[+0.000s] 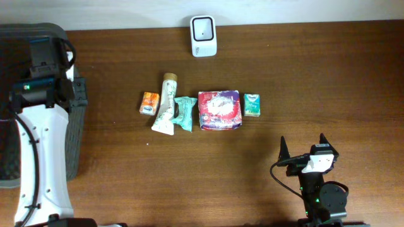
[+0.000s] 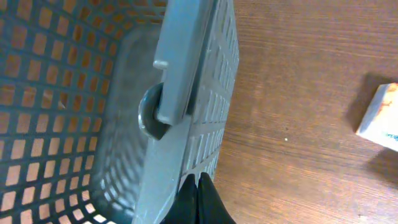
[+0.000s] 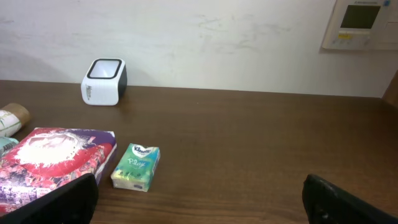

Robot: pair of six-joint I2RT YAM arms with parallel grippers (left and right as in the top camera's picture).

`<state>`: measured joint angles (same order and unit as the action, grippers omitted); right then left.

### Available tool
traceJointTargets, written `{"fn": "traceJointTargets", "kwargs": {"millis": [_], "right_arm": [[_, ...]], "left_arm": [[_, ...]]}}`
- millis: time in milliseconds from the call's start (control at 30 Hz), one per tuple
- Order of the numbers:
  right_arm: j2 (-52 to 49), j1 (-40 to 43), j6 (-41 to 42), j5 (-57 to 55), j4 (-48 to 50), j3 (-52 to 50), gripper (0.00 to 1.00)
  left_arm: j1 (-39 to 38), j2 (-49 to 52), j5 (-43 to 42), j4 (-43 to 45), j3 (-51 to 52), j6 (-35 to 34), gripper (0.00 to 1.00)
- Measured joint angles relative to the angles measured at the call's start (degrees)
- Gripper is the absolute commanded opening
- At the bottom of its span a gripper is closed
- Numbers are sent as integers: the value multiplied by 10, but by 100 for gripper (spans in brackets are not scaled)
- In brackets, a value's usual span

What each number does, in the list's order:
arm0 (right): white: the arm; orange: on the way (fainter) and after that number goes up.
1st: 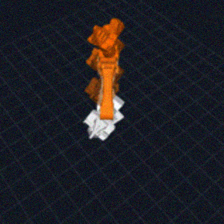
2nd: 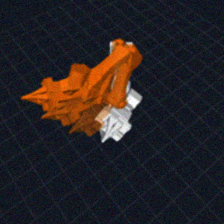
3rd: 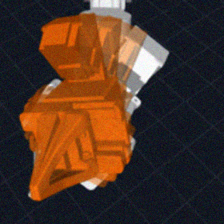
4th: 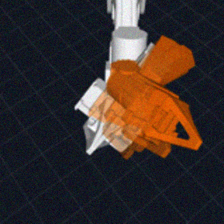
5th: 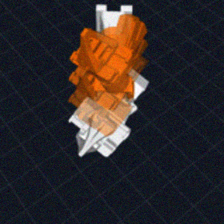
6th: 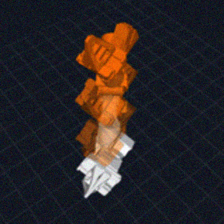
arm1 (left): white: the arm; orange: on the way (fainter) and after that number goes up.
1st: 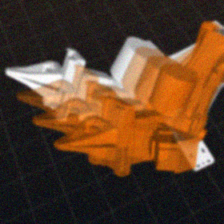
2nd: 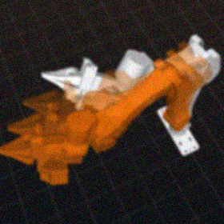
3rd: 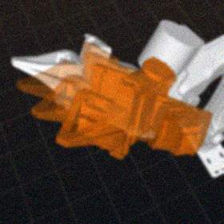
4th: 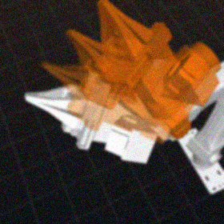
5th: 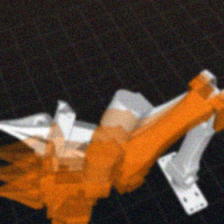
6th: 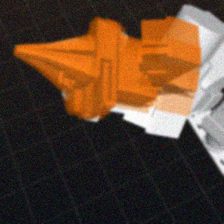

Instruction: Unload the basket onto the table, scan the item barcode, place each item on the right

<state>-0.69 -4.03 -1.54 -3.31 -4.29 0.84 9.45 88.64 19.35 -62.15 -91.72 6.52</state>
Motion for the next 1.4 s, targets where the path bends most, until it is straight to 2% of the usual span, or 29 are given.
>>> {"fn": "traceJointTargets", "kwargs": {"millis": [133, 267, 433, 567, 600, 667, 700, 733, 767, 800, 867, 933, 967, 1033, 1067, 1133, 1267, 1400], "right_arm": [[0, 0, 0, 0, 0, 0, 99], [0, 0, 1, 0, 0, 0, 99], [0, 0, 1, 0, 0, 0, 99], [0, 0, 1, 0, 0, 0, 99], [0, 0, 0, 0, 0, 0, 98], [0, 0, 0, 0, 0, 0, 99], [0, 0, 0, 0, 0, 0, 99], [0, 0, 0, 0, 0, 0, 99], [0, 0, 0, 0, 0, 0, 99], [0, 0, 1, 0, 0, 0, 99], [0, 0, 0, 0, 0, 0, 99], [0, 0, 1, 0, 0, 0, 99], [0, 0, 0, 0, 0, 0, 98], [0, 0, 1, 0, 0, 0, 99], [0, 0, 0, 0, 0, 0, 99], [0, 0, 0, 0, 0, 0, 99], [0, 0, 1, 0, 0, 0, 99], [0, 0, 1, 0, 0, 0, 99]], "left_arm": [[53, 0, -6, 50, 0, 35, 0], [86, 3, -3, 54, 0, 66, 0], [86, 4, -11, -28, 0, 74, 0], [86, 5, 78, -44, 0, 59, 1], [86, 5, 84, -44, 0, 59, 6], [86, 3, 88, -42, 0, 56, 24], [84, 2, 86, -39, 0, 52, 19], [76, 0, 78, -28, 0, 48, 21], [66, -2, 73, -18, 0, 48, 31], [44, -7, 66, -6, 0, 46, 67], [-33, -37, 48, 20, -5, 45, 100], [-117, -80, 29, 63, -23, 43, 99], [-141, -98, -9, 77, -29, 37, 99], [-165, -99, -98, 89, -30, 30, 99], [-183, -85, -195, 89, -30, 27, 99], [-186, -55, -267, 92, -30, 26, 99], [-186, 24, -300, 90, -31, 26, 99], [-186, 27, -305, 90, -31, 26, 99]]}}
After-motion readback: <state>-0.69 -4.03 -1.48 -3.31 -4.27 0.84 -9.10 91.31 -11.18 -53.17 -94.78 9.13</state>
